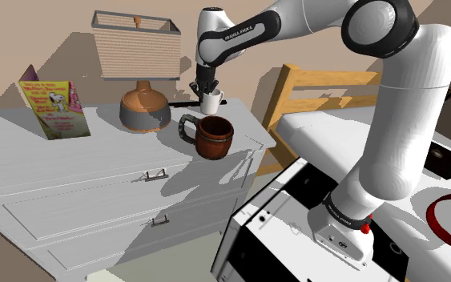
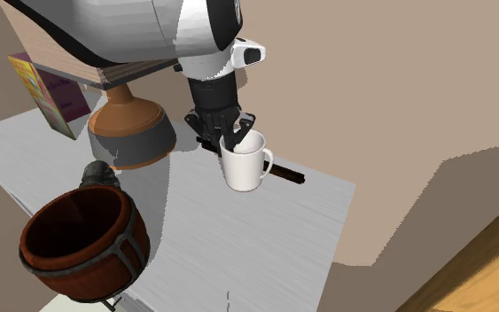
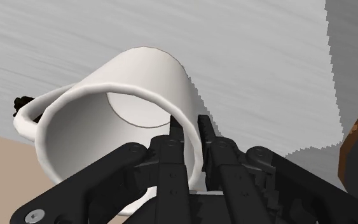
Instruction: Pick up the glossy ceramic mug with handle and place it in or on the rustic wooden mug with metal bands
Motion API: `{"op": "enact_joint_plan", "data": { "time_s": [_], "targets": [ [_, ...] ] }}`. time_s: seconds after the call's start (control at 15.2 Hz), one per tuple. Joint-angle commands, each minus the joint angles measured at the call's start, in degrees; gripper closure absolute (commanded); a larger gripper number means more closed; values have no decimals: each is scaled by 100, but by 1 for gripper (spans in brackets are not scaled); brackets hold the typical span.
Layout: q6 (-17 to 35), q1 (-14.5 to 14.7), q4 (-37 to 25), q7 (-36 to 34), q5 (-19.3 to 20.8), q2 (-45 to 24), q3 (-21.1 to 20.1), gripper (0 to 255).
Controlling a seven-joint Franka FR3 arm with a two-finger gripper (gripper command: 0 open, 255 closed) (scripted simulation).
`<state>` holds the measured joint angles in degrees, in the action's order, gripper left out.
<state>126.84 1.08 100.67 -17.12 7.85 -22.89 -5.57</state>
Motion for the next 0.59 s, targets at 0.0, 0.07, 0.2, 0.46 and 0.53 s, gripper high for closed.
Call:
{"op": "enact_joint_plan", "data": {
  "time_s": [0.0, 0.07, 0.2, 0.46, 0.53],
  "targets": [
    [0, 0, 0, 0, 0, 0, 0, 255],
    [0, 0, 0, 0, 0, 0, 0, 255],
    [0, 0, -1, 0, 0, 0, 0, 255],
    [-189, -5, -88, 26, -25, 104, -10, 255],
    [-254, -6, -123, 35, -32, 134, -13, 255]
  ]
}}
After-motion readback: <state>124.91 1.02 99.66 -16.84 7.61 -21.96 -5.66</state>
